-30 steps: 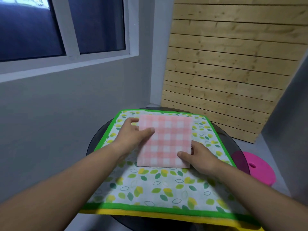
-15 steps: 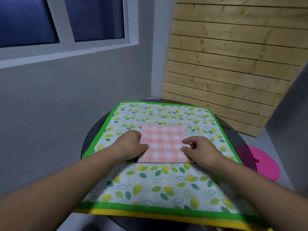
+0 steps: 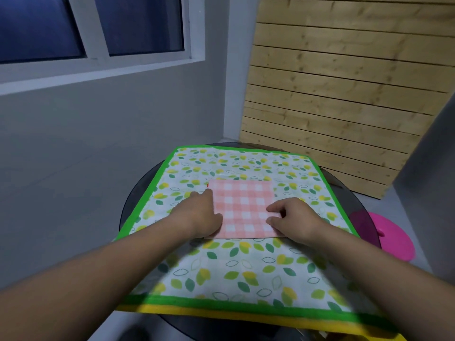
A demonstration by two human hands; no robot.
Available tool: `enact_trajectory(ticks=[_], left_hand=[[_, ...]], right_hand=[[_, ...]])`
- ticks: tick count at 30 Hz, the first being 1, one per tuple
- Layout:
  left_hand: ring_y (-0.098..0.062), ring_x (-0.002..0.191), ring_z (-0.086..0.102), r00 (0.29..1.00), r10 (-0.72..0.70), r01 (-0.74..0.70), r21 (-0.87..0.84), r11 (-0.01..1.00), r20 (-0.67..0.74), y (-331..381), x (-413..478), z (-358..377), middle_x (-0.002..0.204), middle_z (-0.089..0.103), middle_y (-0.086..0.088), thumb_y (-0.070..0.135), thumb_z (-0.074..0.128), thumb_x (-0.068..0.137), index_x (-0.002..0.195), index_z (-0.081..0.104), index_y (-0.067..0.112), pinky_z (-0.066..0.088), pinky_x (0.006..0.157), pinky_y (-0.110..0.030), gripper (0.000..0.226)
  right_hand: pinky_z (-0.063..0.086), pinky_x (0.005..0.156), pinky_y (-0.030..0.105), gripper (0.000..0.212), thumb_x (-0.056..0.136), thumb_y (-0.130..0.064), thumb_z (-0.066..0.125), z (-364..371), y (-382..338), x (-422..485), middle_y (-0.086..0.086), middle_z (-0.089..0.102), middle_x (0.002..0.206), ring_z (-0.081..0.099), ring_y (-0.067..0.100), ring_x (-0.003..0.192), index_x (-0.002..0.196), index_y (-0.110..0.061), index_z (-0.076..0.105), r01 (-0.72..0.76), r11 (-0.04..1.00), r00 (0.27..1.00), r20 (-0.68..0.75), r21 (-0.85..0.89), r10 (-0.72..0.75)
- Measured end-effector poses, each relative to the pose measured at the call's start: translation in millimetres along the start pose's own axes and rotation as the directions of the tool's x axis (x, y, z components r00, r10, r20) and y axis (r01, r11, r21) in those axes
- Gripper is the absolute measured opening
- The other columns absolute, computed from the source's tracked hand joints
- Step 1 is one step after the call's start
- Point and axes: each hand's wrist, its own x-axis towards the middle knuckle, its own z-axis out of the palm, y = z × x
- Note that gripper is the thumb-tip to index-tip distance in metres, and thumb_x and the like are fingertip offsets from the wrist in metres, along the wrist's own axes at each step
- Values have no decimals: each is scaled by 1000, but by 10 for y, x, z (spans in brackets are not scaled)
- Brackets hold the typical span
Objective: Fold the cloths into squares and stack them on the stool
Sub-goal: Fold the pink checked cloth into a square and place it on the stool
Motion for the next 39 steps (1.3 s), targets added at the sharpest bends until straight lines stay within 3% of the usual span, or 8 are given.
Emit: enact_trajectory(ticks=[3,6,12,16,19,22,26,39], left_hand=[[-32,124,42,994,76,-66,124,990,-75,18,18,22,141,37,-14,44,51,91,135,40,20,43,97,-42,52],[-31,151,8,970,238,-226,182,957,-47,21,74,93,165,7,-12,49,42,96,155,22,23,18,121,-43,68],[-20,151,-20,938,340,-344,279,897,64,-10,175,310,166,-16,-4,48,14,103,159,-4,21,-6,124,-40,64],[-21,150,-23,951,300,-309,284,908,75,-33,207,414,165,-19,-3,48,11,103,158,-10,18,-8,124,-41,66],[-20,150,-22,953,294,-301,272,914,65,-38,229,435,165,-18,-3,48,11,102,158,-9,15,-6,124,-41,68],[-20,150,-22,954,294,-301,272,914,67,-41,236,443,165,-18,-3,47,12,102,158,-9,14,-6,124,-41,68],[-20,151,-22,953,294,-300,284,910,64,-42,243,446,165,-18,-4,48,11,102,158,-9,14,-5,124,-41,69],[-19,152,-19,951,306,-306,200,931,29,-74,227,445,166,-13,-3,49,16,102,159,-3,14,-5,124,-40,70]], right_hand=[[41,107,28,41,94,-25,64,-5,1,10,1,57,139,52,17,129,133,-14,59,7,1000,1000,15,-18,-6],[39,108,27,41,93,-25,64,-1,13,22,1,56,141,50,17,131,133,-15,59,3,1000,1000,28,-17,-2],[40,110,31,41,92,-27,64,14,25,30,2,55,141,50,18,130,131,-17,60,-6,1000,1000,27,-17,7],[26,116,39,44,96,-36,51,87,-86,1,5,35,153,27,25,142,139,-27,52,125,948,974,-147,-294,-174],[3,124,39,53,103,-38,31,234,-226,47,2,9,166,0,22,153,154,-24,27,289,874,951,15,-390,-308],[-8,123,41,57,105,-37,19,427,-208,102,2,-6,166,-12,21,152,158,-18,7,319,815,947,184,-483,-262],[-13,121,45,69,101,-53,9,370,-73,115,-1,-18,164,-21,16,150,157,-15,-8,212,819,974,183,-534,-132],[-10,122,45,71,100,-58,10,119,53,19,-1,-5,166,-16,19,151,157,-16,3,63,856,991,137,-514,9]])
